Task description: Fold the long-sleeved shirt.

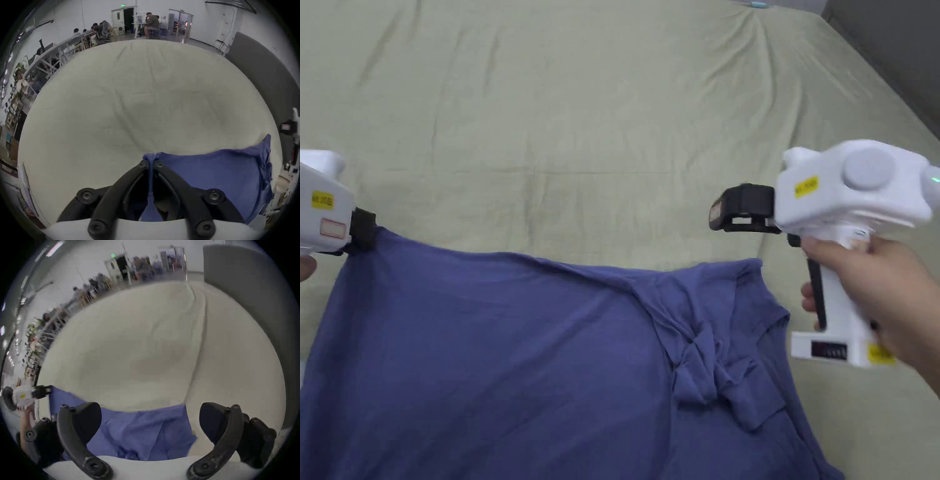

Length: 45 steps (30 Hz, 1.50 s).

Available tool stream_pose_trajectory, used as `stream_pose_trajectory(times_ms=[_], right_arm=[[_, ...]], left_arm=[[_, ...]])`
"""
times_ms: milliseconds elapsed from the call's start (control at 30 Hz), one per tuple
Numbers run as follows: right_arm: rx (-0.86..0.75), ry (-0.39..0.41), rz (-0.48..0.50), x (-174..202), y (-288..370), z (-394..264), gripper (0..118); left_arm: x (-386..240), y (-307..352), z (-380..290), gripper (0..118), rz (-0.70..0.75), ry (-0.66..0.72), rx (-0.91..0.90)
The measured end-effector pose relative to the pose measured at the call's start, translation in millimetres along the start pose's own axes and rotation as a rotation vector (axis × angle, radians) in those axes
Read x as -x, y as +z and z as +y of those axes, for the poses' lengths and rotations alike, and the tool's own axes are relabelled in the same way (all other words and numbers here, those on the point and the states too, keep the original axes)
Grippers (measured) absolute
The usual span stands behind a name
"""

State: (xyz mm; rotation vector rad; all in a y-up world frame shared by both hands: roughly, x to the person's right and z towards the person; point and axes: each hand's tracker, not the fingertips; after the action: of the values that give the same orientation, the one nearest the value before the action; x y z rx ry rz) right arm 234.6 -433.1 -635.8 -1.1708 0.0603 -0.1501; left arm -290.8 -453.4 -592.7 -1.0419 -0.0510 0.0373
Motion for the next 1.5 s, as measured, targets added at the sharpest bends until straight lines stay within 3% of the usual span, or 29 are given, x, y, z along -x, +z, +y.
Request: stream_pose_trajectory(times_ms=[67, 100, 167, 200, 333, 567, 767, 900, 1067, 1133, 1367, 1500], right_arm=[[0.192, -0.031, -0.061, 3, -32, 12, 28], [0.232, -0.066, -0.041, 3, -43, 10, 28], [0.314, -0.111, -0.022, 5, -61, 4, 6], [0.308, -0.168, -0.023, 3, -64, 2, 6], [0.149, -0.064, -0.017, 8, -40, 12, 0], [0.055, 0.079, 0.015, 13, 26, 17, 0], [-0.048, 0.271, 0.027, 13, 113, -69, 0], [-0.051, 0.3, 0.01, 0, 145, -145, 0], [0.097, 0.359, -0.04, -13, 131, -230, 0], [0.151, 0.341, -0.037, -18, 115, -251, 0], [0.241, 0.403, -0.093, -19, 56, -275, 0], [0.243, 0.401, -0.109, -17, 58, -273, 1]], left_arm=[[5, 5, 1, 0, -0.002, -0.004, -0.002], [7, 6, 2, 0, -0.006, 0.0, -0.003], [9, 7, 4, 0, -0.016, 0.01, -0.004], [15, 5, 5, 0, -0.018, 0.022, -0.001], [22, 2, 8, 0, -0.04, 0.049, 0.007], [24, 26, 14, 0, -0.084, 0.063, -0.019], [24, 95, -35, 0, -0.153, -0.003, -0.059], [26, 139, -97, 0, -0.165, -0.049, -0.017], [28, 160, -185, 0, -0.177, -0.035, 0.132], [26, 157, -213, 0, -0.169, -0.037, 0.178], [27, 119, -256, 0, -0.112, -0.006, 0.273], [26, 109, -260, 0, -0.107, 0.034, 0.273]])
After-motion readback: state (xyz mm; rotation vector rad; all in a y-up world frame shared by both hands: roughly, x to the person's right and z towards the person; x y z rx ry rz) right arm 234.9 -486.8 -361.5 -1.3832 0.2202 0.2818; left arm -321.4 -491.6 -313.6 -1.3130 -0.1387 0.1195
